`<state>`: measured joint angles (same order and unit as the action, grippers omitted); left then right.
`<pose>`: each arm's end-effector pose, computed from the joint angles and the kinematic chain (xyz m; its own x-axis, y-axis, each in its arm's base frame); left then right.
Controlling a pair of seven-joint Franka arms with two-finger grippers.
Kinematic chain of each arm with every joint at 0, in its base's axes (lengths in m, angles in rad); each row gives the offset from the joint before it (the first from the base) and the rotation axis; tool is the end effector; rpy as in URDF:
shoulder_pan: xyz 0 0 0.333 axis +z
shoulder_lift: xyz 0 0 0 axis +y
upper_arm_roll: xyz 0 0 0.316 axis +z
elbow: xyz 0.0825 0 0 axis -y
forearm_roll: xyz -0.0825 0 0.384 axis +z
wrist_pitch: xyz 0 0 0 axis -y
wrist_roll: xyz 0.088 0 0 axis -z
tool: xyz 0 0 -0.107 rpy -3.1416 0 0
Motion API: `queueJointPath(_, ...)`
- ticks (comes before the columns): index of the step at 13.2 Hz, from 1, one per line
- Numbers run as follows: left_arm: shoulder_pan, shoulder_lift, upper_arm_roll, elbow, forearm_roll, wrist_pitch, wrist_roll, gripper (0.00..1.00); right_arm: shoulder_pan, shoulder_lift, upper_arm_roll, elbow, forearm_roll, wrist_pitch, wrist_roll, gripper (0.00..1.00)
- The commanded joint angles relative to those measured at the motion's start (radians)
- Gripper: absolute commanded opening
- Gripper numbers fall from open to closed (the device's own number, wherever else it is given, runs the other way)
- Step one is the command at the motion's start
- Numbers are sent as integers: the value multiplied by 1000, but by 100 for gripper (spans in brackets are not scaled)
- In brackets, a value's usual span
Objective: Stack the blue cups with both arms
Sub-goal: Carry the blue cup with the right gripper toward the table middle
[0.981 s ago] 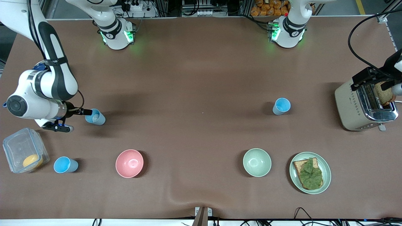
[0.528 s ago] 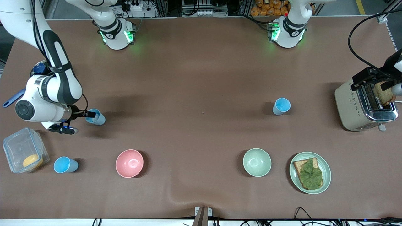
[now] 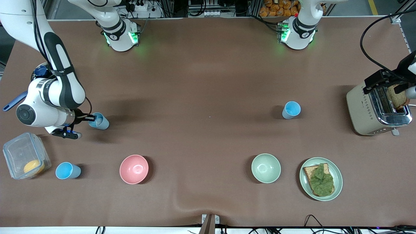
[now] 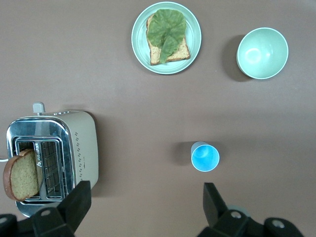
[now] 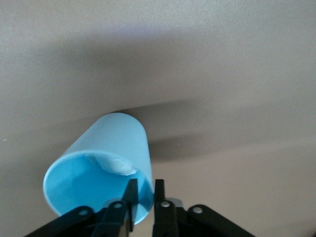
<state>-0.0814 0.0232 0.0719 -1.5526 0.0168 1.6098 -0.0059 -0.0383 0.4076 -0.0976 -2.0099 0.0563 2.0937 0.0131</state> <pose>0.5658 -0.0041 0.6237 0.9994 -0.0043 0.0342 -0.0037 -0.9998 -0.0183 0.5620 -0.0736 0.2290 0.9328 -0.1739 -0.3157 -0.1815 -0.9834 0.0054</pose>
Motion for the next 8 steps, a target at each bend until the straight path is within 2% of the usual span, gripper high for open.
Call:
queueJointPath(1,3,4,-1,17,-11,-18,-16,100,-6,5,15,17,14,-20,-15,0)
queueJointPath(3,2,4,-1,17,-11,-16,-16,100,29,5,15,61,25,-76,-5,0)
queueJointPath(6,2,6,-3,17,-11,-14,-16,100,81,5,13,147,115,-205,25,0)
queueJointPath(8,-6,6,-3,17,-11,-14,-16,100,162,5,15,193,137,-242,129,0)
